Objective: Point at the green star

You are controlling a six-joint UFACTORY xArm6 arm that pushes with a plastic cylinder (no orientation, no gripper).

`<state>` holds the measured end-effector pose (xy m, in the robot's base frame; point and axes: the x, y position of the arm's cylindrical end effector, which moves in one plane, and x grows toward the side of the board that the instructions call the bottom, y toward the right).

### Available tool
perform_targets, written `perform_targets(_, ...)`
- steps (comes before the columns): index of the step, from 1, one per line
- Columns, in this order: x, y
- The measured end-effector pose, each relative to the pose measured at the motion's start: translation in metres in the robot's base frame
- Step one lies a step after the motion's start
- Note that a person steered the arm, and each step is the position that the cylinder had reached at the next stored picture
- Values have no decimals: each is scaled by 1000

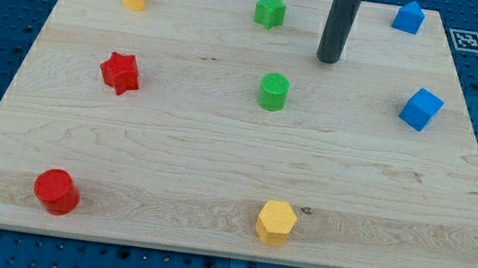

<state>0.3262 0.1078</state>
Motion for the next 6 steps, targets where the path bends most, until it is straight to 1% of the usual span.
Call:
perform_targets(1,-30,0)
perform_targets(2,-78,0)
perform_targets(3,-127,-24)
perform_targets(4,-129,-84)
perform_targets(5,-110,-107)
perform_targets(6,-99,-102)
